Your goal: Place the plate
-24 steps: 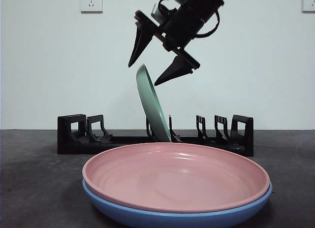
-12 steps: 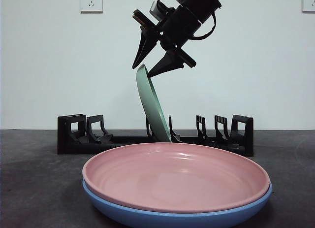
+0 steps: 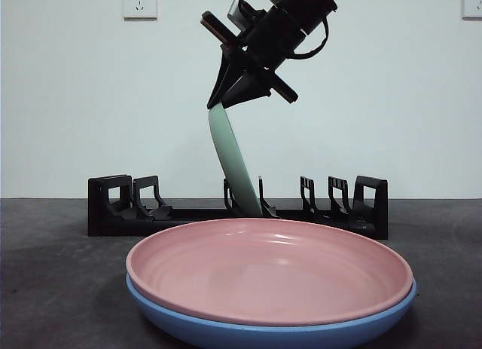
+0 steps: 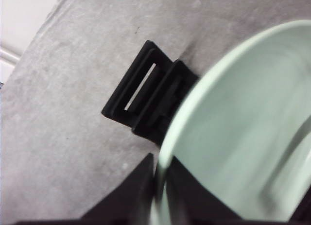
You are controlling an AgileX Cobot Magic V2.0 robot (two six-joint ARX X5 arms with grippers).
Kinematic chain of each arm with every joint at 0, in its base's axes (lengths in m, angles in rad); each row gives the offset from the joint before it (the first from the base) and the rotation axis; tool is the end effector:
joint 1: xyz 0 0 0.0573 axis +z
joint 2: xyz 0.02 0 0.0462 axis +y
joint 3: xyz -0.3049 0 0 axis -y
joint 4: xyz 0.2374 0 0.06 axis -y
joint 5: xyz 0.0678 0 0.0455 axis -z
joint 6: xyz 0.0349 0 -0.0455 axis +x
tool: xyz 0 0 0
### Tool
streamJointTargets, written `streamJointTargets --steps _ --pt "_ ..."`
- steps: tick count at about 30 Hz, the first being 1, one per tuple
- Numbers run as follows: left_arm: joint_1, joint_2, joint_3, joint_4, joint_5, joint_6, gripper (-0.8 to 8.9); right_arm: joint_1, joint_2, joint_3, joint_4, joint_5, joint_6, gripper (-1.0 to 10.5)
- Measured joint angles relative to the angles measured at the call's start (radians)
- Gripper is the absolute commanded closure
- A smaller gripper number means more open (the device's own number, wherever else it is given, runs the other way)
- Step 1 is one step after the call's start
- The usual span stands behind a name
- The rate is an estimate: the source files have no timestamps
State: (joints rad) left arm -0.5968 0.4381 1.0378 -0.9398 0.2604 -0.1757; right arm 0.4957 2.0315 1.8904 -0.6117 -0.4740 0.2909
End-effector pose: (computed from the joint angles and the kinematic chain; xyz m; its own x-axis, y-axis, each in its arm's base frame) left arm -0.0036 -0.0084 0.3825 0.6088 -0.7249 -0.3223 0.6841 0.6854 -0.2493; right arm 0.4069 0.2381 0.3350 0.3541 0.7104 -0.6083 -0.5136 0.6913 0.5083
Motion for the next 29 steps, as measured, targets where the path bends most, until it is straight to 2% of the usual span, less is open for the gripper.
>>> streamJointTargets --steps 8,12,15,20,24,29 --pt "0.000 0.000 0.000 -0.016 0.000 0.000 3.14 0.001 0.000 0.006 -0.005 -0.004 0.042 9.4" --pt "0.000 0.000 0.000 -0.057 0.000 0.001 3.14 0.001 -0.016 0.021 -0.009 -0.041 0.060 9.4" --pt "0.000 0.000 0.000 -0.063 0.000 0.003 3.14 0.004 -0.073 0.021 -0.015 -0.075 0.068 9.4" --pt "0.000 0.000 0.000 -0.063 0.000 0.011 3.14 0.032 -0.213 0.034 -0.051 -0.080 0.070 9.4" --pt "0.000 0.000 0.000 -0.063 0.000 0.019 3.14 0.061 -0.300 0.040 -0.163 -0.066 0.025 9.4" --pt "0.000 0.000 0.000 -0.063 0.000 0.027 3.14 0.101 -0.370 0.037 -0.400 0.028 -0.077 9.4"
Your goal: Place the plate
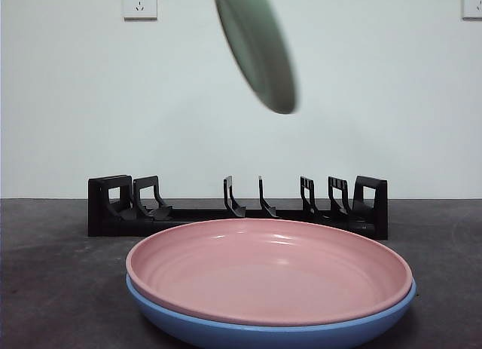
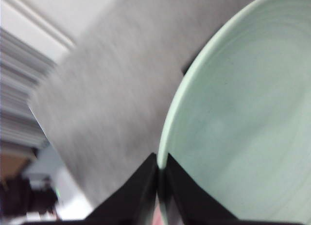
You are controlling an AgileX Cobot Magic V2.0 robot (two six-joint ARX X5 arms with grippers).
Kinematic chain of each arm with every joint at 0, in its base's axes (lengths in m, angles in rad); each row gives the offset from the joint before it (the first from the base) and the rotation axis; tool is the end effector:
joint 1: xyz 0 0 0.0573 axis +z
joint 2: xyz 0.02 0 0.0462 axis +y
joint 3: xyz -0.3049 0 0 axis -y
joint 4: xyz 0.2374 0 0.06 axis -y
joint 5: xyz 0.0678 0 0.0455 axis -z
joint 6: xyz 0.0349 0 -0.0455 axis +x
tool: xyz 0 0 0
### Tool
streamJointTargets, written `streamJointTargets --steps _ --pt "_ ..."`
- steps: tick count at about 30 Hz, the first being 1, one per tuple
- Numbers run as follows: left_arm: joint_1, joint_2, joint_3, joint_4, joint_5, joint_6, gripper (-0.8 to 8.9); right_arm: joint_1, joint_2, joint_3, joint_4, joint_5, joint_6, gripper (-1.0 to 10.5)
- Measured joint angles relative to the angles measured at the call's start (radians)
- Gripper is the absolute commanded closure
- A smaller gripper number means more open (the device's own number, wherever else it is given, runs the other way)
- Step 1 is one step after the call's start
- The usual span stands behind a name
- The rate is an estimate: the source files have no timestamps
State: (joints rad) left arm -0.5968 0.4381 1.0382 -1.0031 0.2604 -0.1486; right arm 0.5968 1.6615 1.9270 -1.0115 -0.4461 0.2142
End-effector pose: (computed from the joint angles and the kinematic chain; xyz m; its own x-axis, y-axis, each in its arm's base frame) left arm -0.0056 -0.0071 0.3766 0.5905 -0.7125 -0.3790 0.6828 0.6914 -0.2361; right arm 0.2677 0.2001 0.4600 0.3055 0.7292 -0.6123 -0.6322 0.6362 0.4422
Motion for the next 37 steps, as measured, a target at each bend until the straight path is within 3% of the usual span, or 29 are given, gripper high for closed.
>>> streamJointTargets --steps 6,13,17,22,29,33,37 --pt "0.000 0.000 0.000 0.000 0.000 0.018 3.14 0.053 -0.095 -0.037 -0.139 0.032 -0.090 9.4" --pt "0.000 0.000 0.000 0.000 0.000 0.035 3.14 0.207 -0.240 -0.139 -0.192 0.058 -0.130 9.4" --pt "0.000 0.000 0.000 0.000 0.000 0.042 3.14 0.332 -0.303 -0.245 -0.193 0.196 -0.134 9.4" --pt "0.000 0.000 0.000 0.005 0.000 0.048 3.14 0.501 -0.341 -0.404 -0.154 0.441 -0.118 9.4" --pt "0.000 0.000 0.000 0.042 0.000 0.052 3.14 0.654 -0.310 -0.619 0.011 0.551 -0.050 9.4" --pt "0.000 0.000 0.000 0.043 0.000 0.052 3.14 0.695 -0.257 -0.701 0.037 0.655 -0.010 9.4" --pt "0.000 0.000 0.000 0.043 0.000 0.055 3.14 0.697 -0.206 -0.733 0.092 0.681 0.020 9.4"
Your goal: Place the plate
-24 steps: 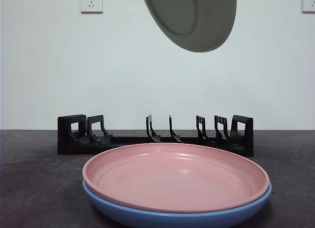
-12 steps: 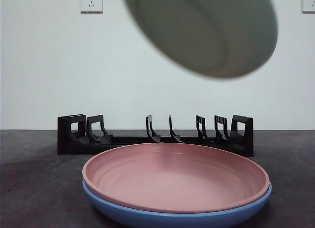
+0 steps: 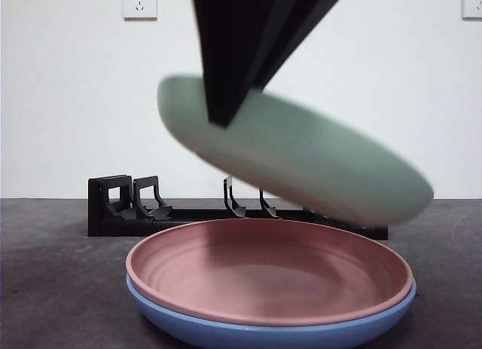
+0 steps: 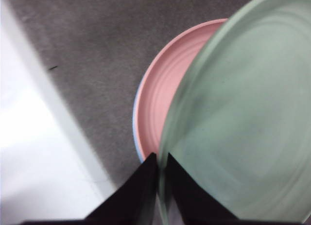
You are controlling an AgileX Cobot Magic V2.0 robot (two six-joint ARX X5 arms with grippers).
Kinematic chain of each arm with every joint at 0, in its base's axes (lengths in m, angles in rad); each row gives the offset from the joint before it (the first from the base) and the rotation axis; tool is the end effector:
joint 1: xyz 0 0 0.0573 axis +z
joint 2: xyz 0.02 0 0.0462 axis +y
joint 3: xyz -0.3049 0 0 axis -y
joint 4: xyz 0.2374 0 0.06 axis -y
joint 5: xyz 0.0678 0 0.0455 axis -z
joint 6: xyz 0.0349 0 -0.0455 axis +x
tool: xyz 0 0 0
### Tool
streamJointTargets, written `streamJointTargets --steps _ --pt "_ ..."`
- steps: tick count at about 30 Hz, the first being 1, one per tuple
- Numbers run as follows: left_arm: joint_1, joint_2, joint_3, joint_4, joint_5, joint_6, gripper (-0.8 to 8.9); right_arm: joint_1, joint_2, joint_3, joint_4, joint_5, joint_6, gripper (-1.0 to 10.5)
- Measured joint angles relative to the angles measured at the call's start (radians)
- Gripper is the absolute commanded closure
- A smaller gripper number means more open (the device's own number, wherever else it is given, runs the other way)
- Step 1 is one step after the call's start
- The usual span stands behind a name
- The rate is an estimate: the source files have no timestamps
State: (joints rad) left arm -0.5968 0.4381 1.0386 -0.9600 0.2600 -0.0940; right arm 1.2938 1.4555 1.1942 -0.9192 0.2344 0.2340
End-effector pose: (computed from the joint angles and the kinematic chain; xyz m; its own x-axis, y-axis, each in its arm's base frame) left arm -0.0043 -0.0079 0.3808 0.6038 -0.7210 -0.3400 0.7116 0.6797 -0.1779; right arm 0.0812 0.2560 0.3089 0.3246 0.2924 -0.8995 -0.8279 0.5477 -0.1207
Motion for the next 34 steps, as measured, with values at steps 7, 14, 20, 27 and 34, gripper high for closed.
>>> streamJointTargets --steps 7,14,20,27,34 --pt "0.000 0.000 0.000 0.000 0.000 0.005 3.14 0.000 0.121 0.000 0.038 0.024 0.010 9.4" --pt "0.000 0.000 0.000 0.000 0.000 0.007 3.14 0.010 0.193 0.000 0.050 0.047 0.010 9.4" --pt "0.000 0.000 0.000 0.000 0.000 0.009 3.14 0.015 0.196 0.000 0.048 0.053 0.011 8.2" --pt "0.000 0.000 0.000 0.000 0.000 0.009 3.14 0.015 0.192 0.000 0.036 0.056 0.038 6.5" --pt "0.000 0.000 0.000 0.000 0.000 0.009 3.14 0.003 0.044 0.000 0.010 0.061 0.071 5.6"
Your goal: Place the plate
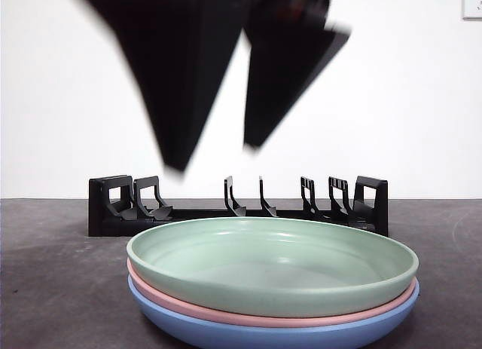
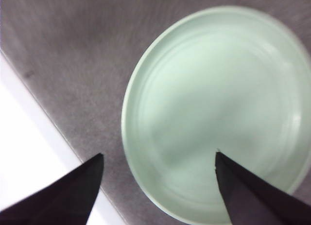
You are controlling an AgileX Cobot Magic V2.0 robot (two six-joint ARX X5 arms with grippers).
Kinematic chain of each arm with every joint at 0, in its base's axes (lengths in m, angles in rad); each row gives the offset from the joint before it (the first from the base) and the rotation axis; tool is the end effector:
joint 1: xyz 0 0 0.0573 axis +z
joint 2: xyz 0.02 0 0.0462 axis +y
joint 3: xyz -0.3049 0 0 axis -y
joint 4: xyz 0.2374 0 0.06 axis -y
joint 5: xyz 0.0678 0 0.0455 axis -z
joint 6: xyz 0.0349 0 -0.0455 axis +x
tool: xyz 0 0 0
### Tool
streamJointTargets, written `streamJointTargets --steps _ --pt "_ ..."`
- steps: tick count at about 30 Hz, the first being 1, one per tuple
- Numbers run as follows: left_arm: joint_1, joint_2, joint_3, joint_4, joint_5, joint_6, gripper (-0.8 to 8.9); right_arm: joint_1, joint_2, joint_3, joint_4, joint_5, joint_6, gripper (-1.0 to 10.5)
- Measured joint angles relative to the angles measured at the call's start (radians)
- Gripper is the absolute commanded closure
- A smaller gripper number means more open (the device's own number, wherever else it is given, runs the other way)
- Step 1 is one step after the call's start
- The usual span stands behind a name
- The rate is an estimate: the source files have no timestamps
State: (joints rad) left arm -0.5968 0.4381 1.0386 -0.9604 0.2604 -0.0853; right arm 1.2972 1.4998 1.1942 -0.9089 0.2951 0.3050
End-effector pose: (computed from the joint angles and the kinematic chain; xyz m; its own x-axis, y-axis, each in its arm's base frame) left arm -0.0043 -0.0079 0.3807 0.6034 -0.7212 -0.3403 0.7149 0.6783 -0.1701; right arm 0.0849 0.2650 0.2986 0.3702 0.2427 -0.8967 -0.7765 0.6107 -0.1552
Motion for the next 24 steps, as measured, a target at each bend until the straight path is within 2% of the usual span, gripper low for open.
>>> streamJointTargets --steps 4,12,24 --pt "0.000 0.000 0.000 0.000 0.000 -0.007 3.14 -0.039 -0.107 0.000 -0.037 0.016 0.006 5.5" --pt "0.000 0.000 0.000 0.000 0.000 -0.042 3.14 -0.195 -0.376 -0.036 -0.077 0.010 0.008 5.1" --pt "0.000 0.000 -0.001 0.000 0.000 -0.104 3.14 -0.409 -0.933 -0.335 -0.114 -0.198 0.019 5.1"
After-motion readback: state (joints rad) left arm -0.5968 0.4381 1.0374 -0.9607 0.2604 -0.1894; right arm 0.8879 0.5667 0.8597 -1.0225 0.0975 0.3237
